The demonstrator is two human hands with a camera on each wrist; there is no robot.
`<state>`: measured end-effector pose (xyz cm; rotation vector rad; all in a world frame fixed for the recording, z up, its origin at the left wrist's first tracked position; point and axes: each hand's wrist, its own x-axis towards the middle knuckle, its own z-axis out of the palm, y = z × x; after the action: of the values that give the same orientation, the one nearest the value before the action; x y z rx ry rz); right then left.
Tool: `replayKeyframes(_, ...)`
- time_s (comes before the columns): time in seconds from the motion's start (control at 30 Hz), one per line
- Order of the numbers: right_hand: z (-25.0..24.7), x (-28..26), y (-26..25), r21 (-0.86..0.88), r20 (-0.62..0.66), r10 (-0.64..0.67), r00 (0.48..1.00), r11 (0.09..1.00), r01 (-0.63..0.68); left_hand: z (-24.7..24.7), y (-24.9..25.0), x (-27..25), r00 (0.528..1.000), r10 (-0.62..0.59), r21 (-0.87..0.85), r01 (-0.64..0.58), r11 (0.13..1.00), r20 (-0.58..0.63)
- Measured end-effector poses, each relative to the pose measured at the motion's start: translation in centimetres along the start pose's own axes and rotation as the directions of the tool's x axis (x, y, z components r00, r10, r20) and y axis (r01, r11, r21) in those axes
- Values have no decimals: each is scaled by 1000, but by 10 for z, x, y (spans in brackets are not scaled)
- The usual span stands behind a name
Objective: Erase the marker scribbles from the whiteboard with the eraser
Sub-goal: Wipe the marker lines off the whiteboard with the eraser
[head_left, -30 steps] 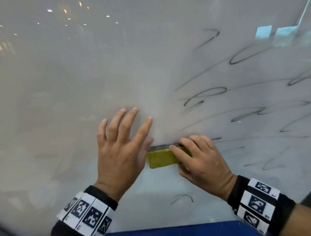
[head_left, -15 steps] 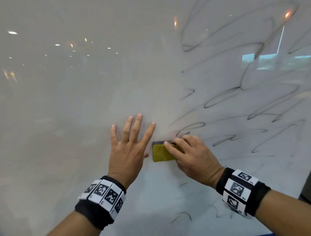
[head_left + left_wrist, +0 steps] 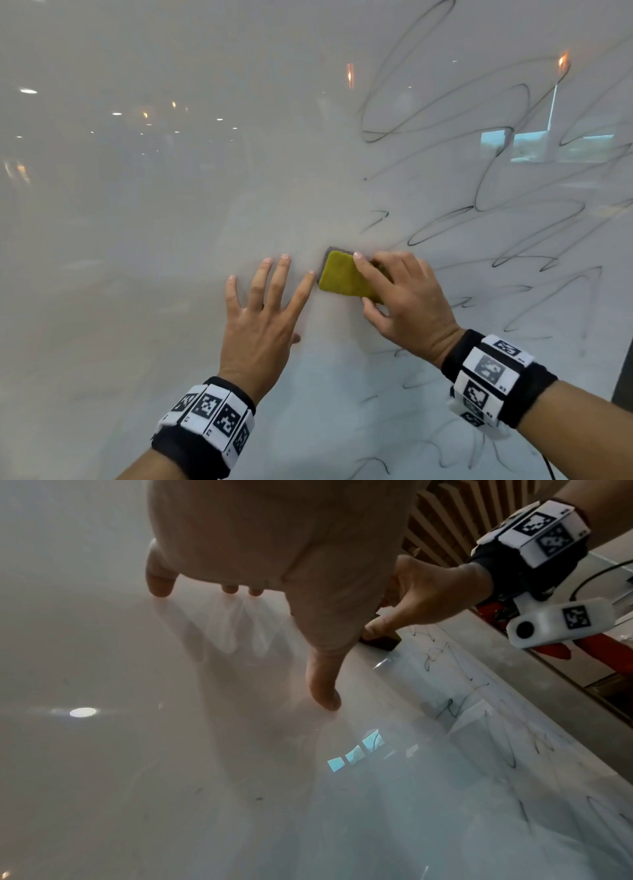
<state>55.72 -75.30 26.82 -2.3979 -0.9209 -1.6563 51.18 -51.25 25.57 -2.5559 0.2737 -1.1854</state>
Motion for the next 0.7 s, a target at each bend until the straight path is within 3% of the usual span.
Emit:
replayKeyframes(0.13,5,-12,-8,-22,115,-220,969,974,224,-10,-4,9,999,-23,-11,22,1000,-36)
replayKeyframes(0.2,-3,3,5,-20,67,-163,984,986,164,-19,-9,20,996,-49,-25,48,999,-73)
replayKeyframes(0.3,-14,27,16,11,-94,72,993,997,-72,-31,-15,43,989,-59,-34,55,998,-139)
replayKeyframes(0.47,-11,22,12,-25,28,-106,994,994,107,-42,-15,74,988,-28,-20,25,999,-150)
replayKeyframes(0.7,-21,50,17,8,-96,47,994,999,-47,-51,-18,89,980,-14,2,15,1000,-197)
